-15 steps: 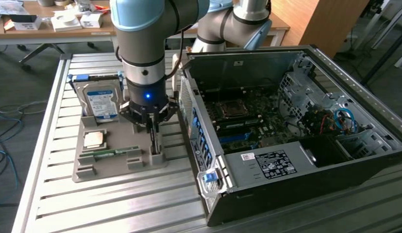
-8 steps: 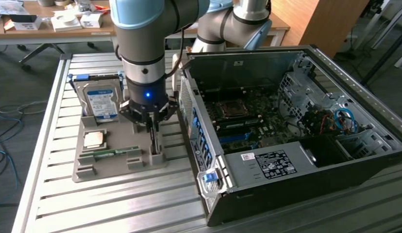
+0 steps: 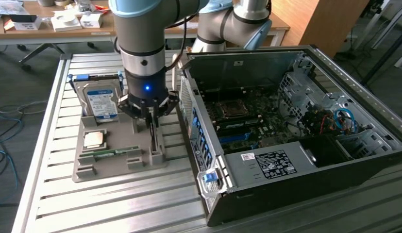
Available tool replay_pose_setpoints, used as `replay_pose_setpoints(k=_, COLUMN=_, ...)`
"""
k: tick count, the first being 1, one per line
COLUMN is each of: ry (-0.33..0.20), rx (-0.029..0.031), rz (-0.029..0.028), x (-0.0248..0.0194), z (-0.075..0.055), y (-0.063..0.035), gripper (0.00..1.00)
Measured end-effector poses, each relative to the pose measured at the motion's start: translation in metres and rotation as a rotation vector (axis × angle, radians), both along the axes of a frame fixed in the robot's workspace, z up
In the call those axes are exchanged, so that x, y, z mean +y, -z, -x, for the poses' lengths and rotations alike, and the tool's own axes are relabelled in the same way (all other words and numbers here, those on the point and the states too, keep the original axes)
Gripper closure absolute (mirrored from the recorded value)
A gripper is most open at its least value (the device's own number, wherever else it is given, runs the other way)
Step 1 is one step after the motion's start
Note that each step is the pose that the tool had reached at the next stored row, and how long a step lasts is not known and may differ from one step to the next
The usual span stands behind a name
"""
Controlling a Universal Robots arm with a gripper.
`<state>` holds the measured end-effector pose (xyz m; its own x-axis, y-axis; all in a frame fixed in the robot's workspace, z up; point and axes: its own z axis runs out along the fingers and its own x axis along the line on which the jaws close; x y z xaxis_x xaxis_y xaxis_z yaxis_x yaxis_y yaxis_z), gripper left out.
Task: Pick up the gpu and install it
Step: 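Pick up the gpu and move the gpu toward the slot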
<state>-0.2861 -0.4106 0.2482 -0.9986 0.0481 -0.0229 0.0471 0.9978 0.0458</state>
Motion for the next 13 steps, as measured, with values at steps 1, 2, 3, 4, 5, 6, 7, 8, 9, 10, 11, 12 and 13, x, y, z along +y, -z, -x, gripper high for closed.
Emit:
replay_pose_setpoints(k=1, ry=0.000, rx=-0.0001, rz=-0.0001, x=0.0000, z=0.000, y=-0.0028, gripper=0.73)
replay_pose_setpoints(k=2, ry=0.000, rx=0.0000, rz=0.0000, x=0.0000, z=0.000, y=-0.0057, gripper=0.73)
replay_pose_setpoints(k=3, ry=0.000, rx=-0.0001, rz=-0.0001, x=0.0000, z=0.000, y=-0.0085, gripper=0.73)
replay_pose_setpoints(k=4, ry=-0.001, rx=0.0000, rz=0.0000, x=0.0000, z=0.000, y=-0.0112, gripper=0.73)
replay_pose_setpoints(k=5, ry=-0.001, rx=0.0000, rz=0.0000, x=0.0000, z=0.000, y=-0.0136, gripper=0.73)
replay_pose_setpoints(k=6, ry=-0.001, rx=0.0000, rz=0.0000, x=0.0000, z=0.000, y=-0.0159, gripper=0.73)
replay_pose_setpoints(k=7, ry=-0.001, rx=0.0000, rz=-0.0001, x=0.0000, z=0.000, y=-0.0180, gripper=0.73)
replay_pose_setpoints(k=8, ry=-0.001, rx=0.0001, rz=0.0000, x=0.0000, z=0.000, y=-0.0202, gripper=0.73)
replay_pose_setpoints(k=9, ry=-0.001, rx=0.0000, rz=-0.0001, x=0.0000, z=0.000, y=-0.0222, gripper=0.73)
replay_pose_setpoints(k=10, ry=-0.002, rx=0.0000, rz=-0.0001, x=0.0000, z=0.000, y=-0.0242, gripper=0.73)
replay_pose_setpoints(k=11, ry=-0.002, rx=0.0000, rz=-0.0001, x=0.0000, z=0.000, y=-0.0263, gripper=0.73)
replay_pose_setpoints(k=12, ry=-0.002, rx=0.0000, rz=-0.0001, x=0.0000, z=0.000, y=-0.0284, gripper=0.73)
replay_pose_setpoints(k=13, ry=-0.002, rx=0.0000, rz=-0.0001, x=0.0000, z=0.000, y=-0.0304, gripper=0.73)
